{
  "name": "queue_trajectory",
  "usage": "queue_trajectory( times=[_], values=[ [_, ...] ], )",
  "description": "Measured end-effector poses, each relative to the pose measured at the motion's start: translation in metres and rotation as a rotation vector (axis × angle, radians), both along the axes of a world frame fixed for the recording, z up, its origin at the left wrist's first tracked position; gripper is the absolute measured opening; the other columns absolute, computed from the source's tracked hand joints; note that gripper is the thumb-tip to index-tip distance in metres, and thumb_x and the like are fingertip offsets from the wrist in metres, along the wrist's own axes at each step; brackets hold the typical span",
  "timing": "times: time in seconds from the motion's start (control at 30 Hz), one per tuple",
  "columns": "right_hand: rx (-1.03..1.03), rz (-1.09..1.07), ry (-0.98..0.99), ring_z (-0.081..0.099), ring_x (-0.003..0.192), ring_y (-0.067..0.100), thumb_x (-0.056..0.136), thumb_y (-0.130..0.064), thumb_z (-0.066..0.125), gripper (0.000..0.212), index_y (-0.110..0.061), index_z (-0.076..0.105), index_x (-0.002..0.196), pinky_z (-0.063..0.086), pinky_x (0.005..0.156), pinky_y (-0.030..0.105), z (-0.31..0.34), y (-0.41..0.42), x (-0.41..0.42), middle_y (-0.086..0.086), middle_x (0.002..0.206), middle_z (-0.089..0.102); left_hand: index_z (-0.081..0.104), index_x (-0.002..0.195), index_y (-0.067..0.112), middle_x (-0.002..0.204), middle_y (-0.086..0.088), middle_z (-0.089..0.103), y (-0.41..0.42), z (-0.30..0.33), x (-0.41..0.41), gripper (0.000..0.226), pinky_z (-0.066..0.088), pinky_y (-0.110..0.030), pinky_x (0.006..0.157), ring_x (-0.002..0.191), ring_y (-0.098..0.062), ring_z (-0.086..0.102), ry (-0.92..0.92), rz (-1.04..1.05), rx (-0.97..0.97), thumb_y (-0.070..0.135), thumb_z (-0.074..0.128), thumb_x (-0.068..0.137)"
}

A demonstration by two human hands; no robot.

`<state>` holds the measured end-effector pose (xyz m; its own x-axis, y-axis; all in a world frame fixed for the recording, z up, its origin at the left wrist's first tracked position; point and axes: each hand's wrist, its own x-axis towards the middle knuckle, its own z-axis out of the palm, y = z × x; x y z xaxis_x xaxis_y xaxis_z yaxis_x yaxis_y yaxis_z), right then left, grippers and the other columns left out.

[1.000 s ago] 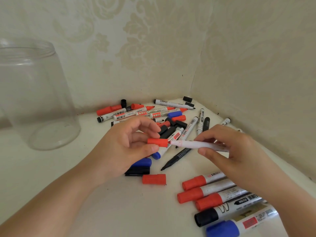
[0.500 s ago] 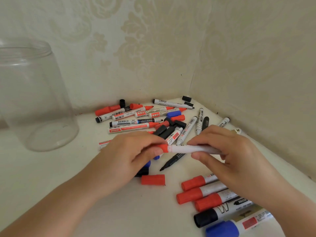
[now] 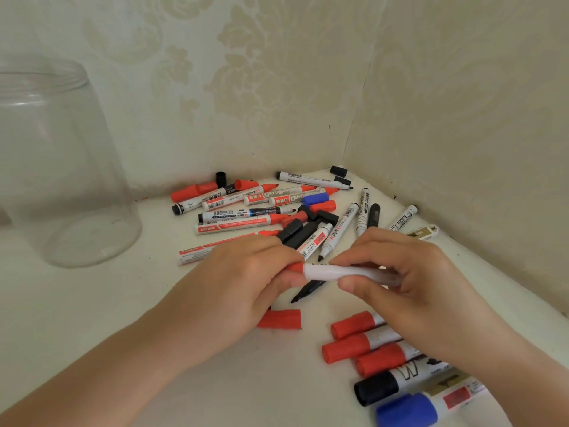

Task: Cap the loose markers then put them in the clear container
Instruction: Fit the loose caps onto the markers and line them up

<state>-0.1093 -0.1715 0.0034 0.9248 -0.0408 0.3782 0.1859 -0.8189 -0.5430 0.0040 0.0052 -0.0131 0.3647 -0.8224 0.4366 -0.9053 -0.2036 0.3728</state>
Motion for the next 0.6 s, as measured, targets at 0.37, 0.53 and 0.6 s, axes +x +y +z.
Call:
queue_trajectory(
  times=[0.37, 0.53, 0.6],
  values=[
    [-0.072, -0.060, 0.095, 0.056, 0.089, 0.004, 0.083, -0.022, 0.065, 0.016, -0.035, 0.067, 0.093, 0.040, 0.078, 0.013, 0.003, -0.018, 0.001, -0.018, 0.084, 0.061, 0.065, 0.092, 0.035, 0.087, 0.016, 0.059, -0.012, -0.001, -0.002, 0.032, 0.041, -0.016, 0.068, 0.079, -0.003, 0.055, 0.304, 0.057, -0.038, 0.052, 0.038, 0.089],
    [-0.128, -0.131, 0.192, 0.049, 0.098, -0.006, 0.083, -0.015, 0.063, 0.032, -0.047, 0.062, 0.086, 0.031, 0.080, 0.000, 0.010, -0.043, -0.008, -0.031, 0.103, 0.054, 0.058, 0.092, 0.049, 0.077, 0.021, 0.064, -0.001, 0.001, 0.015, 0.023, 0.039, 0.000, 0.066, 0.080, 0.015, 0.055, 0.412, 0.250, -0.083, 0.028, 0.048, 0.091],
    [-0.139, -0.114, 0.241, 0.048, 0.099, -0.008, 0.084, -0.018, 0.063, 0.030, -0.048, 0.062, 0.084, 0.031, 0.080, 0.000, 0.010, -0.043, -0.009, -0.035, 0.103, 0.053, 0.056, 0.089, 0.050, 0.079, 0.024, 0.062, 0.001, 0.000, 0.019, 0.028, 0.037, 0.001, 0.066, 0.081, 0.019, 0.052, 0.398, 0.287, -0.056, 0.023, 0.050, 0.091]
  ],
)
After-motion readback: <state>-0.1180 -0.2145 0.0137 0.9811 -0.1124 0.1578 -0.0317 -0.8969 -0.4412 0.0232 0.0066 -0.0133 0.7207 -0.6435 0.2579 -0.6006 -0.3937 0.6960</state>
